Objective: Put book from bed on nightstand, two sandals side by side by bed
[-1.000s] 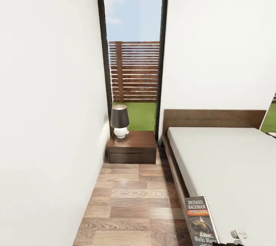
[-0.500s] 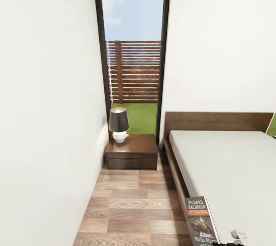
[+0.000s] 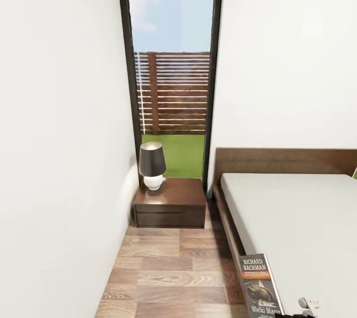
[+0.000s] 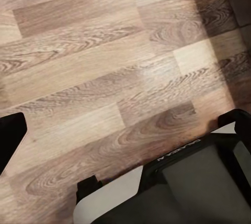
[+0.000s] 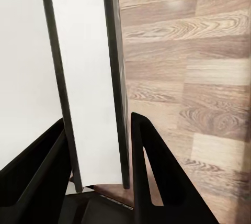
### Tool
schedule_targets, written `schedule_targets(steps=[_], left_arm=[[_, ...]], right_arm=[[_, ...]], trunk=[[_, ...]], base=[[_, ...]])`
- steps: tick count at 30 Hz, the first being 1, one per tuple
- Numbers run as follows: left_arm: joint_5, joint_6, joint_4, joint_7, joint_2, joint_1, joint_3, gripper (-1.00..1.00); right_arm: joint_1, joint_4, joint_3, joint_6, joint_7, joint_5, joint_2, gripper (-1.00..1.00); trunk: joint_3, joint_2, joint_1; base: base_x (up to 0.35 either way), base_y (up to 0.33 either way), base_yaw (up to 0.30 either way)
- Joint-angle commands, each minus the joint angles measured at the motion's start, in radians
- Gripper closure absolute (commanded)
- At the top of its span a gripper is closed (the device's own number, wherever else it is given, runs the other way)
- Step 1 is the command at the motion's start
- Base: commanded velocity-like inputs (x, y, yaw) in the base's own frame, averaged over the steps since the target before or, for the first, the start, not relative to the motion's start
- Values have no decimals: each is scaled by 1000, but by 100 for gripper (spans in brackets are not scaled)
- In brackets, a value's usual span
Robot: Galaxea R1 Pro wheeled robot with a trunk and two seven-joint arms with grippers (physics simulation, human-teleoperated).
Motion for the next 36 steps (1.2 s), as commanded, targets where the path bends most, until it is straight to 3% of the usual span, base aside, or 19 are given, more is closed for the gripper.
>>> schedule_targets(steps=[1, 36], left_arm=[[-10, -3, 0, -3, 0, -1, 8, -100], [-10, -3, 0, -3, 0, -1, 8, -100]], right_arm=[[-1, -1, 3, 6, 2, -12, 0, 100], [-1, -1, 3, 6, 2, -12, -1, 100]], trunk=[[-2, -1, 1], [-2, -1, 1]], base=[[313, 0, 0], [305, 0, 0]])
